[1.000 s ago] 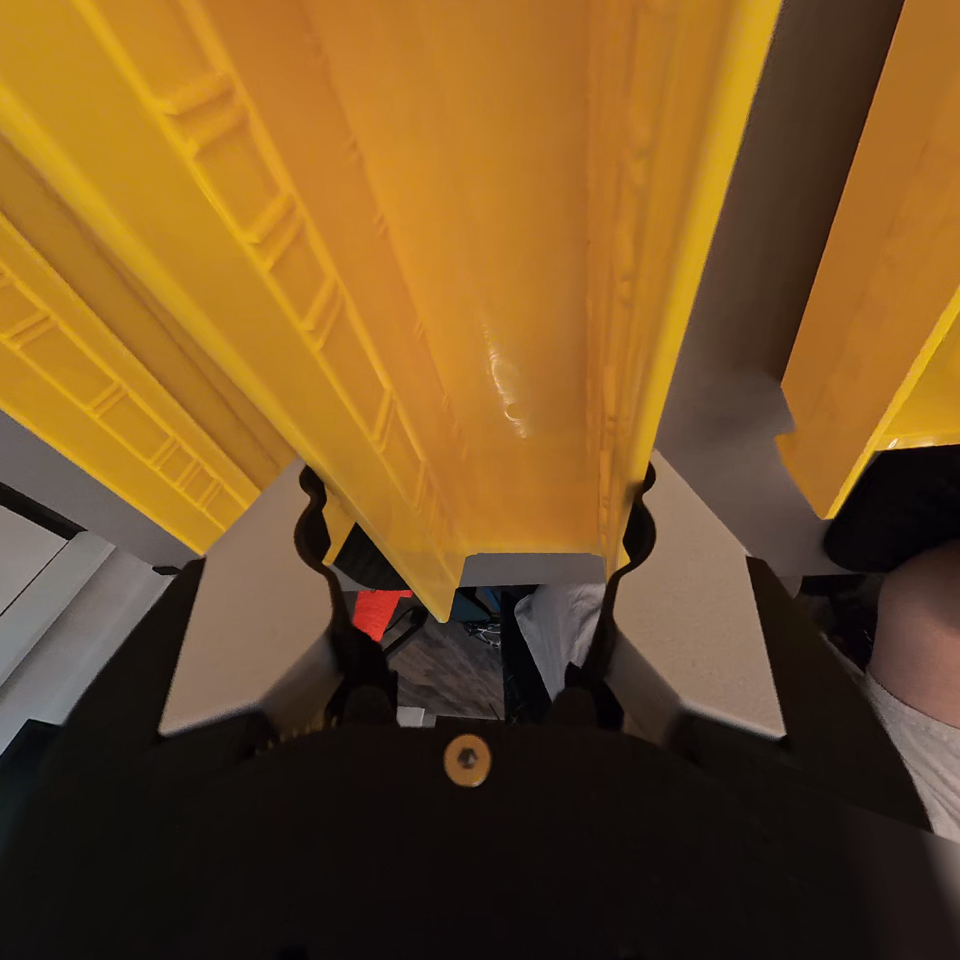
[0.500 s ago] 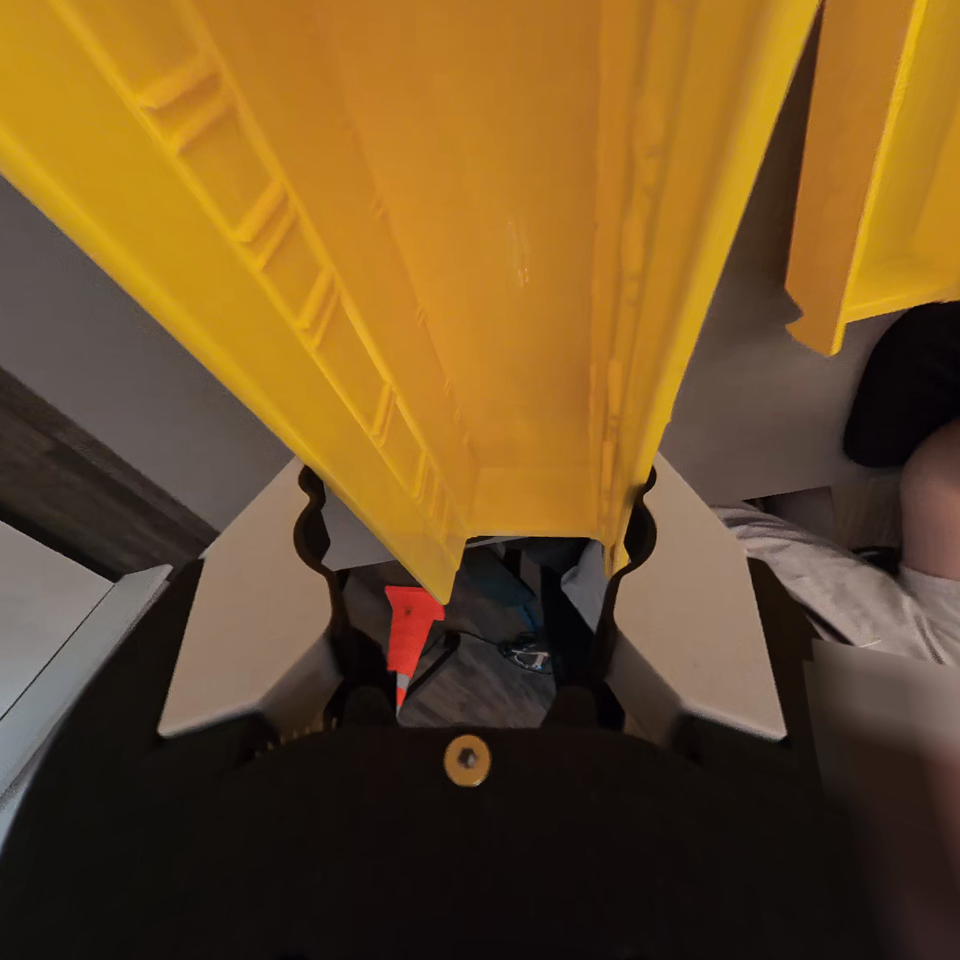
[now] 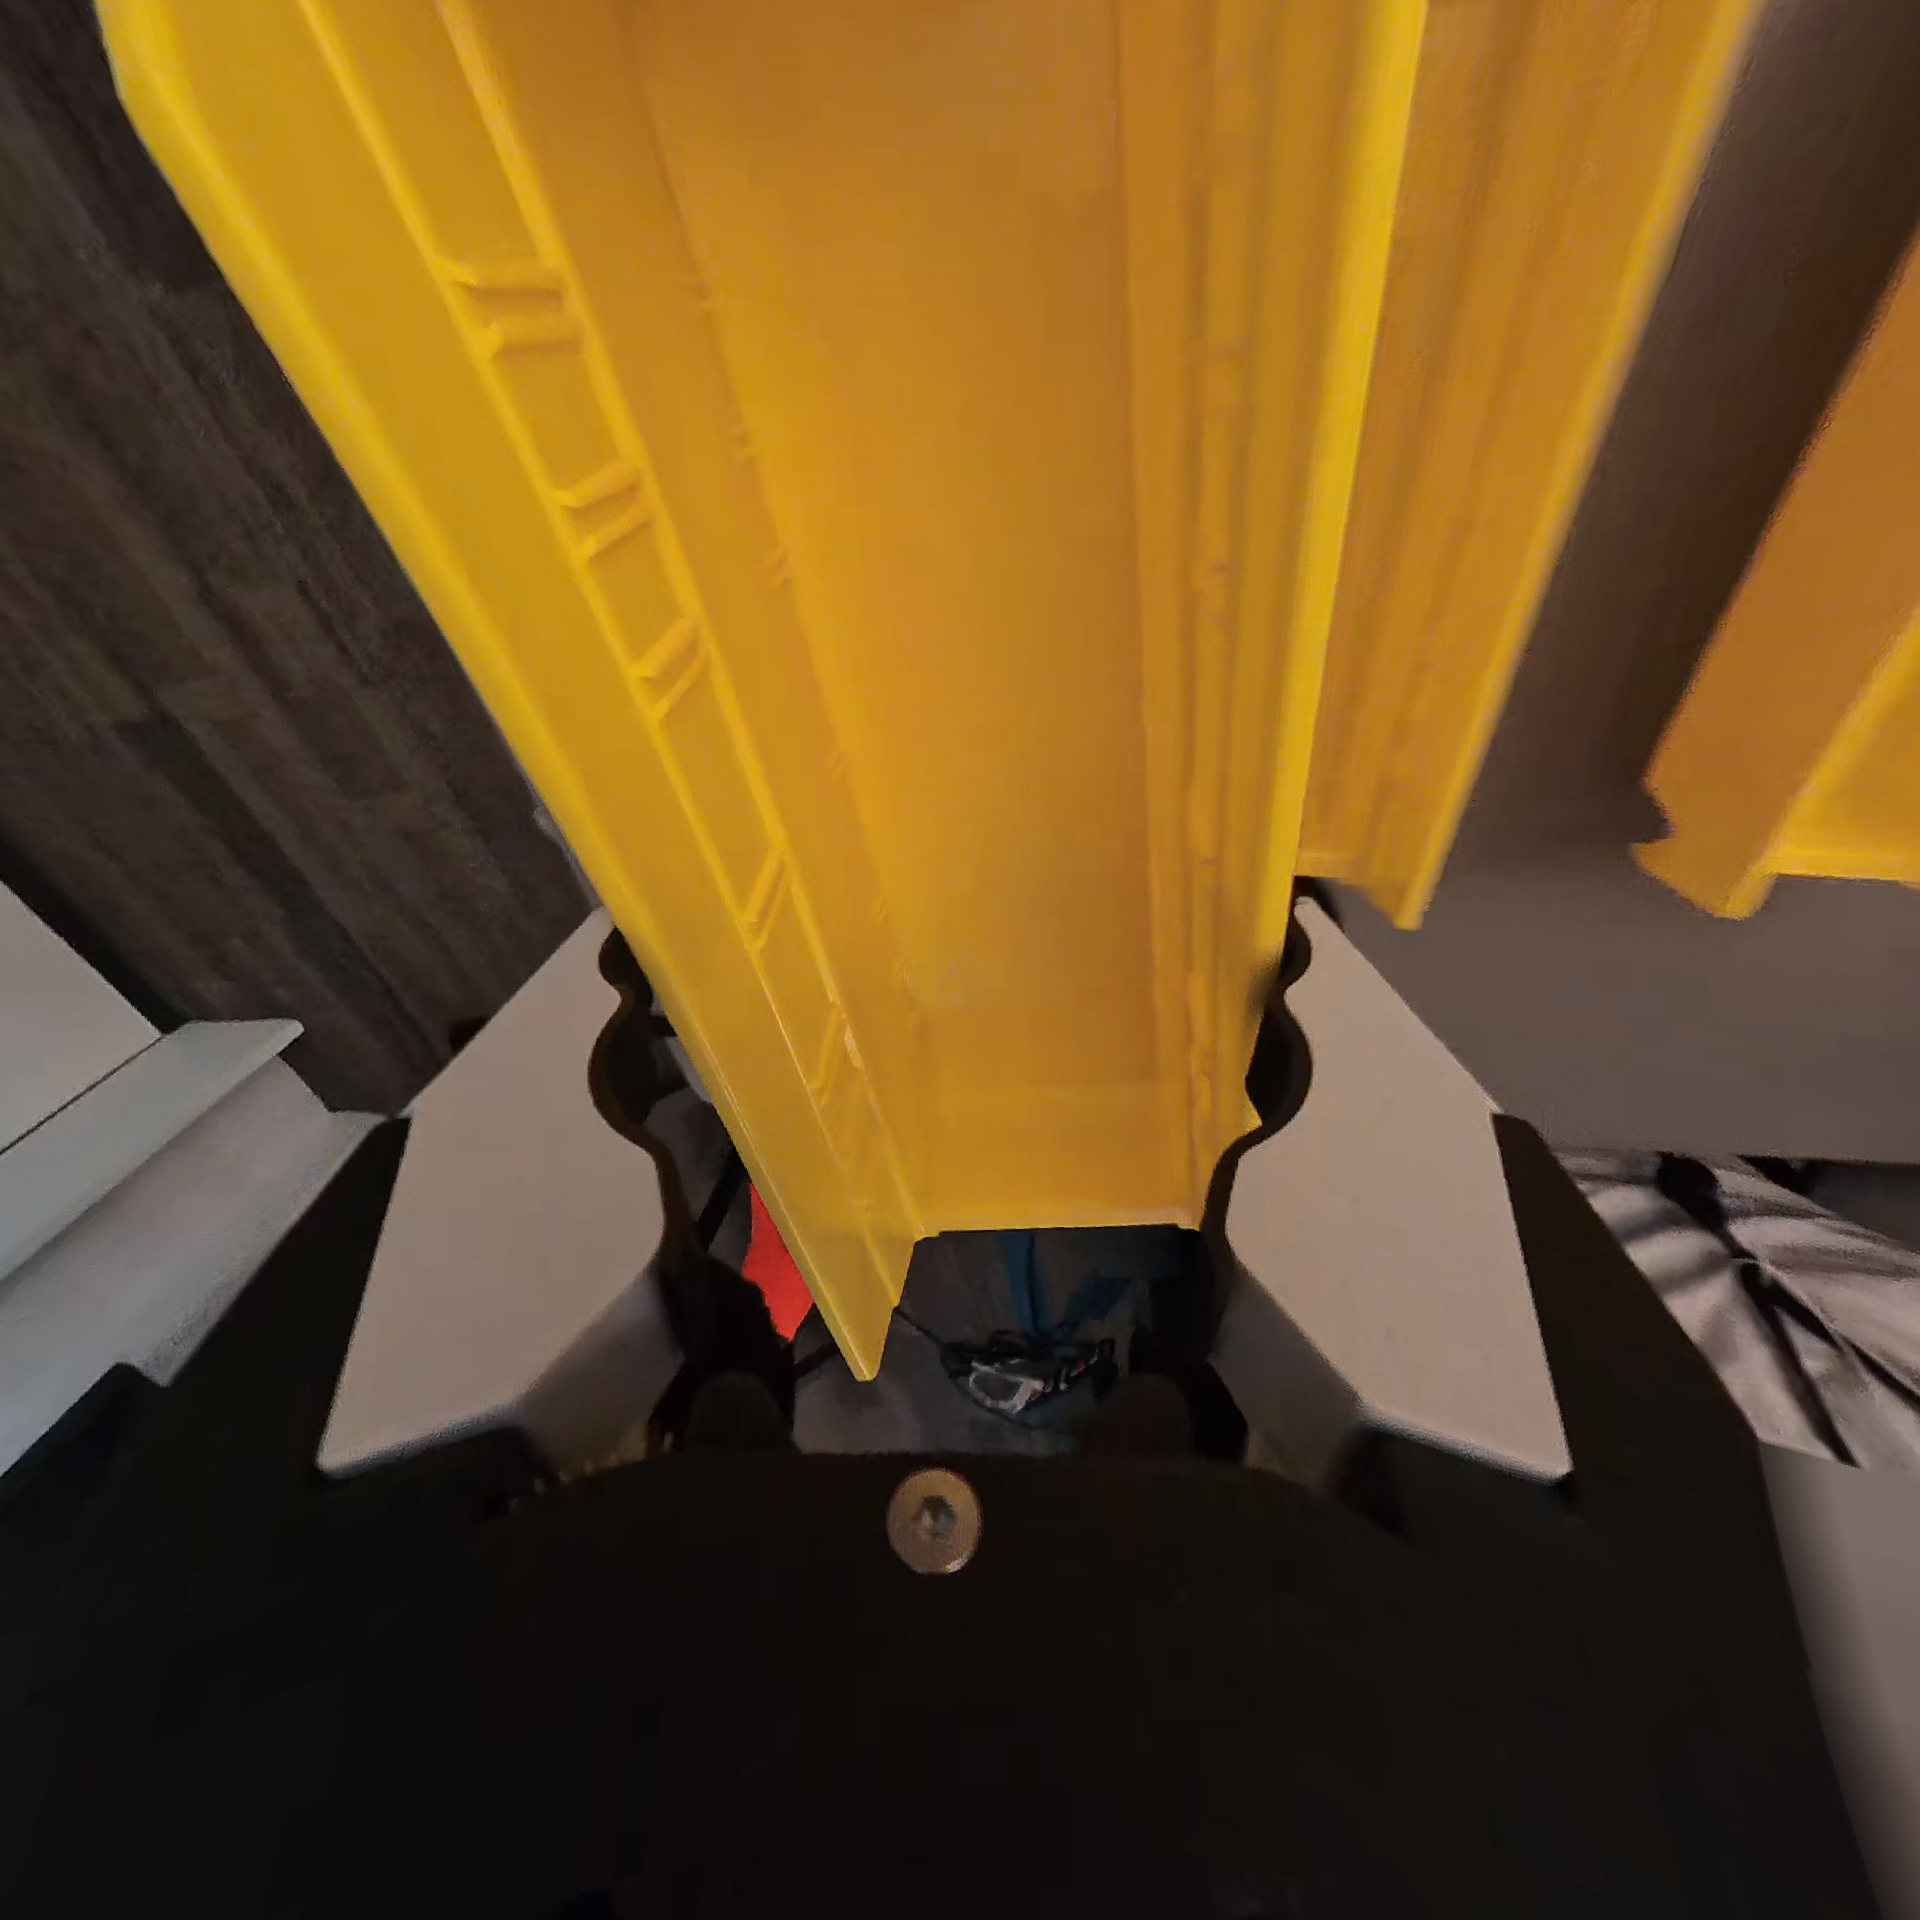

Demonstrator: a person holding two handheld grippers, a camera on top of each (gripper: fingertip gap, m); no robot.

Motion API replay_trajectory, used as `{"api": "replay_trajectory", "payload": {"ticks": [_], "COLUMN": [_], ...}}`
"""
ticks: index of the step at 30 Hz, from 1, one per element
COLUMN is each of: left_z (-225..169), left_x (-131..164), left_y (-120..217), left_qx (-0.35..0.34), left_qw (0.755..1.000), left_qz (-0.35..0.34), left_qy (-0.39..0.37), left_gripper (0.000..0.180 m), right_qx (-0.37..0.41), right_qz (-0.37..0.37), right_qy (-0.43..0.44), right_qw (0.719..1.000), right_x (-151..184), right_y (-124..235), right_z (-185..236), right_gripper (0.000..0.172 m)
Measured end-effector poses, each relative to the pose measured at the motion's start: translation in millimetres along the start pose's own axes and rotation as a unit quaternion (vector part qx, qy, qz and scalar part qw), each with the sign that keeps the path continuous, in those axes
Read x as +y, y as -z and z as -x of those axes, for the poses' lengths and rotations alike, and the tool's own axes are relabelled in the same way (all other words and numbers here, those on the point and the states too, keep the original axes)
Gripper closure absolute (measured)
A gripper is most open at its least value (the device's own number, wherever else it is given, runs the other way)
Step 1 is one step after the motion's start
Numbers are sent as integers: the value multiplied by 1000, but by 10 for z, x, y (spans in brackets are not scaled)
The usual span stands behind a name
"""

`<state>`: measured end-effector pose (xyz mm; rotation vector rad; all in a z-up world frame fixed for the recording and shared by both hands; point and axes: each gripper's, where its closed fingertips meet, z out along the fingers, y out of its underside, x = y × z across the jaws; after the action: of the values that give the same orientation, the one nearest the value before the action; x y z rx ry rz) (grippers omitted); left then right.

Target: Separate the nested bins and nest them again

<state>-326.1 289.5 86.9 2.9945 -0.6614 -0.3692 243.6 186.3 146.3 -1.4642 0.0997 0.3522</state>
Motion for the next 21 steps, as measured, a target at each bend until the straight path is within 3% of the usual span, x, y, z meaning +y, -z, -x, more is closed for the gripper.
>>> {"api": "replay_trajectory", "payload": {"ticks": [6, 12, 17, 21], "left_z": [669, 936, 883, 895], "left_x": [85, 165, 77, -50], "left_y": [-887, -1655, -1968, -2019], "left_qx": [-27, -18, 20, 34], "left_qw": [998, 996, 997, 998], "left_qz": [46, 83, 79, 55], "left_qy": [26, 23, 15, 11], "left_gripper": [63, 63, 61, 60], "right_qx": [-13, 1, 2, 4], "right_qz": [7, 18, 40, 61], "right_qy": [21, 42, 49, 61], "right_qw": [1000, 999, 998, 996], "right_x": [17, 80, 201, 296], "right_y": [-44, -102, -189, -233], "right_z": [171, 199, 210, 218], "right_gripper": [70, 70, 70, 70]}}
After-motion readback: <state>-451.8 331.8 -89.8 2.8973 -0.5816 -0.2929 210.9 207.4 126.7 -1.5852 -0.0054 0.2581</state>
